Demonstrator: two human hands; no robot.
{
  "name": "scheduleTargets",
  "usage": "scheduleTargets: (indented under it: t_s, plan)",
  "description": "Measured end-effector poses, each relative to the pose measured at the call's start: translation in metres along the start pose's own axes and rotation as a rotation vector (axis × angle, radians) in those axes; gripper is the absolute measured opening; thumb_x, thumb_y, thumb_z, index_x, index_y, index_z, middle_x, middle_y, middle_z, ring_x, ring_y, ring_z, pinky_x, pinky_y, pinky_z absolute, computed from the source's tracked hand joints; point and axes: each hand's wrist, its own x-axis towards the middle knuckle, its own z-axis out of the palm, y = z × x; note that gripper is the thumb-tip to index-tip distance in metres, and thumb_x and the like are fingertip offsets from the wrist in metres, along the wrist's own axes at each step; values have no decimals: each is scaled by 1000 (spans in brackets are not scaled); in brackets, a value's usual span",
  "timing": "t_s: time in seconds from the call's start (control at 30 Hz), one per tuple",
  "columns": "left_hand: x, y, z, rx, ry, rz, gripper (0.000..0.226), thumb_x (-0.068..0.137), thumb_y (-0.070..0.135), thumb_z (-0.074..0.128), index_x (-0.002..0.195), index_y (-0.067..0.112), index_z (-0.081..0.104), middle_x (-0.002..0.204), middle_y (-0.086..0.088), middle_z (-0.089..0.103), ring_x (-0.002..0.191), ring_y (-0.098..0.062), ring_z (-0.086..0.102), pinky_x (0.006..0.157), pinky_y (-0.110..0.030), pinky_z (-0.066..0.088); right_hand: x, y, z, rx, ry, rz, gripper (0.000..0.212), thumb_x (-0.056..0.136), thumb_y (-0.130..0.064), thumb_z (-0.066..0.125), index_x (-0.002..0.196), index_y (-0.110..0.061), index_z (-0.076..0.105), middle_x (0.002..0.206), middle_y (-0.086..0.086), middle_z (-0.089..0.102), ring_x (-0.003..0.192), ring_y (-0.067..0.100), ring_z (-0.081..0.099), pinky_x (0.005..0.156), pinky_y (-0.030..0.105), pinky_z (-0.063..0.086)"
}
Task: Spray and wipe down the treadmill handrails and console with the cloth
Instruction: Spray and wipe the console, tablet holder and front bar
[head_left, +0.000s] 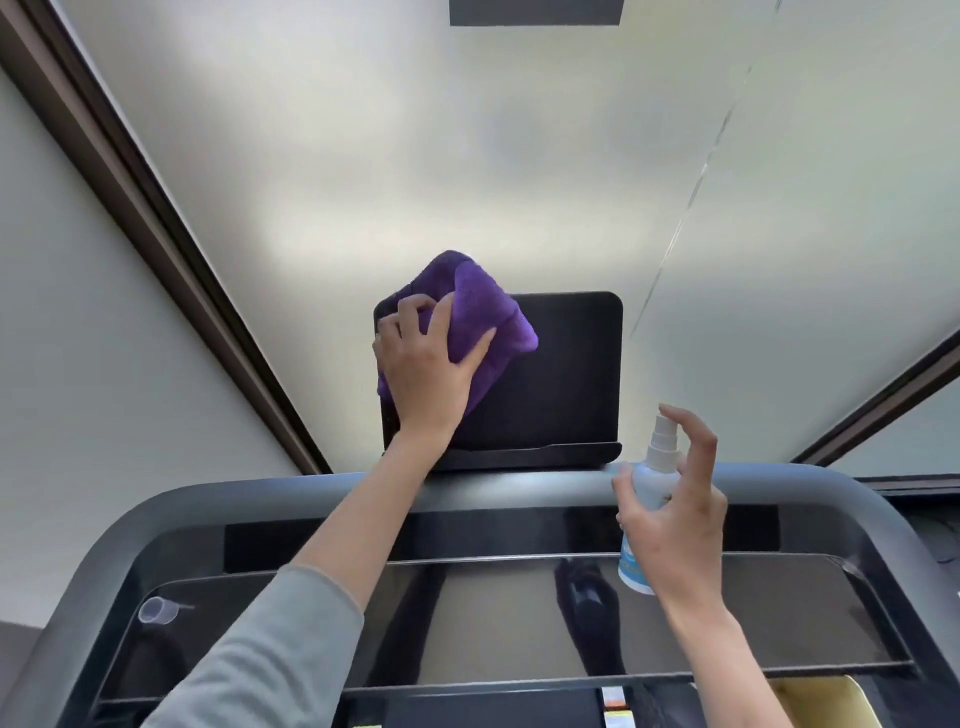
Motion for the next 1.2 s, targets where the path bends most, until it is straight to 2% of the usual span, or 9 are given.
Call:
scheduleTargets:
  t_s: [0.1,0.3,0.43,0.53,0.63,0.73,0.9,1.07,1.2]
  plan:
    - [9,11,20,37,-78,20,45,85,49,66,115,16,66,120,-8,57,99,-35,51,90,-47,42,-1,5,-3,-8,17,5,61,86,1,69,129,-31,40,56,0,51,44,19,54,52,16,46]
    - [-31,-6,31,45,-25,102,47,79,53,70,106,14,69,106,-6,63,88,-30,55,81,-43,44,-8,12,-11,2,4,39,64,85,2,69,129,-34,40,57,4,55,47,19,57,59,7,46]
    - [-71,0,18,6,-163,106,45,76,50,76,103,14,70,97,-4,63,81,-28,54,73,-41,48,-12,13,-15,25,11,61,65,85,2,69,129,-36,40,54,-4,51,47,18,56,55,15,48]
    - [-54,11,11,-84,-122,56,43,77,47,76,103,13,68,95,-2,61,82,-26,53,75,-40,45,-13,16,-21,13,11,60,64,85,3,69,130,-33,40,58,-8,50,48,17,54,52,13,45]
    - [-8,30,16,-88,4,69,44,80,50,70,108,16,66,104,-4,59,91,-25,52,80,-38,41,-9,19,-28,15,21,66,64,85,3,69,130,-33,40,58,-6,53,50,19,56,53,12,45]
    - [9,41,33,33,-115,126,49,81,59,65,112,20,66,114,-4,58,101,-28,50,83,-40,37,-7,22,-32,6,36,58,63,85,4,68,129,-32,40,53,0,50,50,20,55,51,11,44]
    - [-18,25,46,38,-42,202,47,81,58,65,103,16,70,100,-3,65,85,-27,56,81,-37,38,-10,25,-36,12,44,70,63,85,3,69,128,-34,41,56,-1,51,51,20,55,51,16,45]
    - [-81,28,35,-46,-139,215,43,78,55,65,92,14,72,84,-3,63,73,-27,55,69,-42,50,-15,30,-43,8,43,98,64,84,2,70,128,-35,42,61,2,53,53,22,55,53,25,48]
    - [-50,59,36,-103,-22,222,41,79,52,67,93,14,70,88,-3,62,75,-26,54,68,-39,47,-9,35,-56,-19,58,112,64,84,1,71,128,-35,42,68,1,56,55,20,56,54,27,49]
